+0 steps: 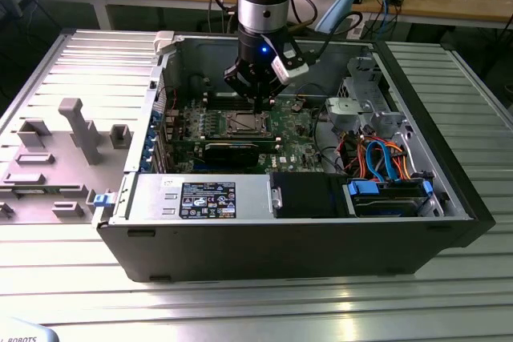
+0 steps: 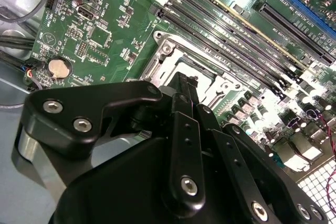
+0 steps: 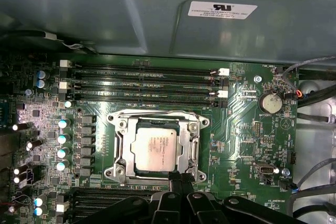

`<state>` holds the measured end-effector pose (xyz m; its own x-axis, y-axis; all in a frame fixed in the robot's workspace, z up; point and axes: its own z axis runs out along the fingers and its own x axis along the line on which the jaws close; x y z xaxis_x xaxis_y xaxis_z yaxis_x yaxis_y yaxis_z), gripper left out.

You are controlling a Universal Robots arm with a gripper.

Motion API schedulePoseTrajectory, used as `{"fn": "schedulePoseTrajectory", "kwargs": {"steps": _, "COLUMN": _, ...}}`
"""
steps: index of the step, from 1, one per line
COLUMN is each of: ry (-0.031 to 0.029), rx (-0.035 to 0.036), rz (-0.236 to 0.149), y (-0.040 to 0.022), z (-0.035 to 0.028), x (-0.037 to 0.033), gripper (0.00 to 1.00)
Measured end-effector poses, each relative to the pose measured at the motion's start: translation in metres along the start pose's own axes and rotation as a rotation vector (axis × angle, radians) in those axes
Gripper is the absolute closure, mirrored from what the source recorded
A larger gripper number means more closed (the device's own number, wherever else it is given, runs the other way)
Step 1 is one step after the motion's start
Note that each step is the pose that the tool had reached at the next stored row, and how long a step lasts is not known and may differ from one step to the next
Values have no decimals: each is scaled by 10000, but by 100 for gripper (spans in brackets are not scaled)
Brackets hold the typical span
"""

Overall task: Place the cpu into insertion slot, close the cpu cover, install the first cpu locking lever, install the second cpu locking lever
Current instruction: 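Install the second cpu locking lever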

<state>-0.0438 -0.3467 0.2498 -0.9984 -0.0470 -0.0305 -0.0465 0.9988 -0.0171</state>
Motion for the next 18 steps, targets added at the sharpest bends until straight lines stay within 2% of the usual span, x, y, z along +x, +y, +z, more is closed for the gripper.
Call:
{"fn": "schedulePoseTrajectory", "kwargs": {"steps": 9, "ry": 13, "rx": 1, "rz": -1, "y": -4, "z": 0, "x": 0, "gripper": 89}}
{"fn": "schedulePoseTrajectory", "kwargs": {"steps": 10, "ry": 64, "rx": -2, "rz": -4, "y": -4, "z": 0, "x": 0, "gripper": 89}}
{"fn": "schedulePoseTrajectory", "kwargs": {"steps": 11, "ry": 154, "rx": -17, "rz": -2, "y": -4, "z": 0, "x": 0, "gripper": 89}}
{"fn": "schedulePoseTrajectory", "kwargs": {"steps": 13, "ry": 244, "rx": -30, "rz": -4, "y": -4, "z": -1, "x": 0, "gripper": 89}}
{"fn": "schedulePoseTrajectory", "kwargs": {"steps": 18, "ry": 246, "rx": -32, "rz": -3, "y": -4, "z": 2, "x": 0, "gripper": 89}}
